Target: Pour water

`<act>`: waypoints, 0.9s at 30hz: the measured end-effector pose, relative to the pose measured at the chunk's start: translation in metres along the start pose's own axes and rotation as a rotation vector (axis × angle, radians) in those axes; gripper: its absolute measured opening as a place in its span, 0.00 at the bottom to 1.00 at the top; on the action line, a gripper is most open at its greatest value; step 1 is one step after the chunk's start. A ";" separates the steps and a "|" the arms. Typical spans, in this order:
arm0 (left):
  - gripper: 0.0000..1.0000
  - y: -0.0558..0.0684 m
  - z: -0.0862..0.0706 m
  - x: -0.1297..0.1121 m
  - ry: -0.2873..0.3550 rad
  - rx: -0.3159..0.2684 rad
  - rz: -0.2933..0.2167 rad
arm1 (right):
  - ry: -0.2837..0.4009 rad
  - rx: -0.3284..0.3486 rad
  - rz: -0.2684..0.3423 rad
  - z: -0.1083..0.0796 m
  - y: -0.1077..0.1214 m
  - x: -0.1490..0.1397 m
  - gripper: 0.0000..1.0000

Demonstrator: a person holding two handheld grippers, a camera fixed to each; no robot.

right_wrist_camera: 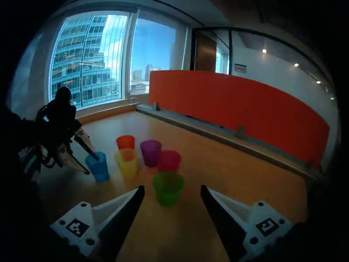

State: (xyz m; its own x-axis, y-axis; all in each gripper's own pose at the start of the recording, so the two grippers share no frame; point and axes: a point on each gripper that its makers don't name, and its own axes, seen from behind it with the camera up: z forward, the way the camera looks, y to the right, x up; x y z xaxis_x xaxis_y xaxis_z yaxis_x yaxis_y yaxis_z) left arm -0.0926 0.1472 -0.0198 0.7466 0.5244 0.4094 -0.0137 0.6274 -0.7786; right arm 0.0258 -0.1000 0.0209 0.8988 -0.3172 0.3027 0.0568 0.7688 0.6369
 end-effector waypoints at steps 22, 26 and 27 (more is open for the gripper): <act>0.82 -0.001 0.023 0.010 -0.004 -0.033 0.019 | -0.021 0.009 0.016 0.011 0.004 -0.009 0.99; 0.82 -0.001 0.024 0.012 0.001 -0.033 0.016 | -0.023 0.007 0.019 0.012 0.005 -0.010 1.00; 0.82 -0.001 0.024 0.012 0.002 -0.033 0.015 | -0.023 0.008 0.020 0.013 0.005 -0.011 1.00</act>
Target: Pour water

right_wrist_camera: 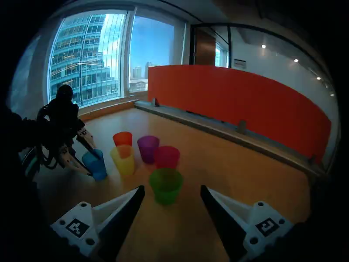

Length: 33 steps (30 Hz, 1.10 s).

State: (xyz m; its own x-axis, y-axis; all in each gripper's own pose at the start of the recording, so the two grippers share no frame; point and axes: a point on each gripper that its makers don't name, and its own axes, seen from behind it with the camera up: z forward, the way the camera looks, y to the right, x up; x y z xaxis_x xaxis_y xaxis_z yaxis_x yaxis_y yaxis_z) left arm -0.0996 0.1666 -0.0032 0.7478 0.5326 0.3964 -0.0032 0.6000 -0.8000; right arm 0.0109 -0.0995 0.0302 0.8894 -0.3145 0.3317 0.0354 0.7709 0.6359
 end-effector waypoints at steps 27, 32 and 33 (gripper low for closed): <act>0.81 -0.008 -0.010 0.013 0.075 0.006 -0.031 | -0.043 0.027 -0.003 0.029 -0.010 -0.019 1.00; 0.81 -0.013 -0.017 0.019 0.100 0.023 -0.035 | -0.062 0.035 -0.009 0.038 -0.013 -0.026 1.00; 0.81 -0.014 -0.019 0.021 0.105 0.026 -0.037 | -0.067 0.037 -0.010 0.040 -0.014 -0.027 1.00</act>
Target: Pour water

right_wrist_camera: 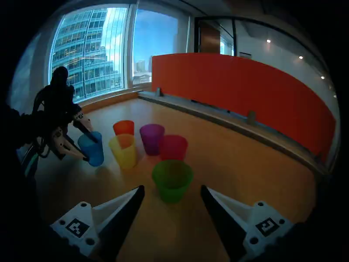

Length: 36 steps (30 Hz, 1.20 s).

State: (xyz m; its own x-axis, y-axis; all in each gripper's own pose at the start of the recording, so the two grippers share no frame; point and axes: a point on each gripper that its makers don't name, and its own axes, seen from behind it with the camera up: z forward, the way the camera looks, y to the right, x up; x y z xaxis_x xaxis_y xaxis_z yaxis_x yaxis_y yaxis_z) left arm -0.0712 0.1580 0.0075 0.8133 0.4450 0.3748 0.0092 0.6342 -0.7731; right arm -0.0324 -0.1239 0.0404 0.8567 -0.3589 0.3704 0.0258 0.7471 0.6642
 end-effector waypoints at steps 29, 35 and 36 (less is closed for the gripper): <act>0.81 -0.013 -0.029 0.025 0.088 0.040 -0.020 | -0.099 0.005 0.019 0.063 -0.002 -0.019 1.00; 0.81 -0.013 -0.032 0.028 0.096 0.045 -0.021 | -0.106 0.005 0.018 0.071 -0.002 -0.018 1.00; 0.81 -0.013 -0.033 0.029 0.098 0.046 -0.021 | -0.107 0.005 0.017 0.072 -0.002 -0.018 1.00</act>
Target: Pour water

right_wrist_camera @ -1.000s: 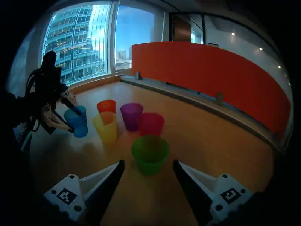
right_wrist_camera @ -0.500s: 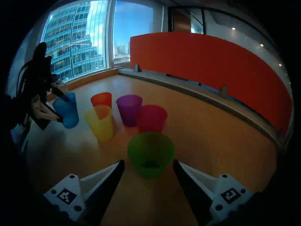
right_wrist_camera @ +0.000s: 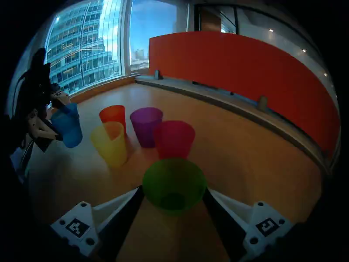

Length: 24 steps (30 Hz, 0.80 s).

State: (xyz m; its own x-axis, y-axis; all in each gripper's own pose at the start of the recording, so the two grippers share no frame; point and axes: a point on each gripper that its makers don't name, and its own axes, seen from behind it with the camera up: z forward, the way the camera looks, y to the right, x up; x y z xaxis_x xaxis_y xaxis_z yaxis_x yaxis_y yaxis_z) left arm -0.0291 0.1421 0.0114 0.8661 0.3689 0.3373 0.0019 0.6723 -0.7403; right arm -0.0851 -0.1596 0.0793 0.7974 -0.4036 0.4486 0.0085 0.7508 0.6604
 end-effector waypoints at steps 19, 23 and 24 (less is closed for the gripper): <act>0.81 -0.004 -0.008 0.011 0.038 0.017 -0.013 | 0.041 -0.019 0.009 0.002 0.002 0.012 0.91; 0.81 -0.005 -0.010 0.016 0.053 0.022 -0.015 | 0.065 -0.023 0.004 -0.011 0.002 0.019 0.91; 0.81 -0.005 -0.011 0.018 0.059 0.024 -0.016 | 0.073 -0.024 0.003 -0.016 0.001 0.022 0.91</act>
State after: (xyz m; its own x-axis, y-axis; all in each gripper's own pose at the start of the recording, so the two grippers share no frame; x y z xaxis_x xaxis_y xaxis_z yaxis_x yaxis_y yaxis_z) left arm -0.0081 0.1386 0.0151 0.8939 0.3200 0.3141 0.0048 0.6936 -0.7204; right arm -0.0584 -0.1595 0.0804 0.8392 -0.3632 0.4046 0.0200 0.7643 0.6445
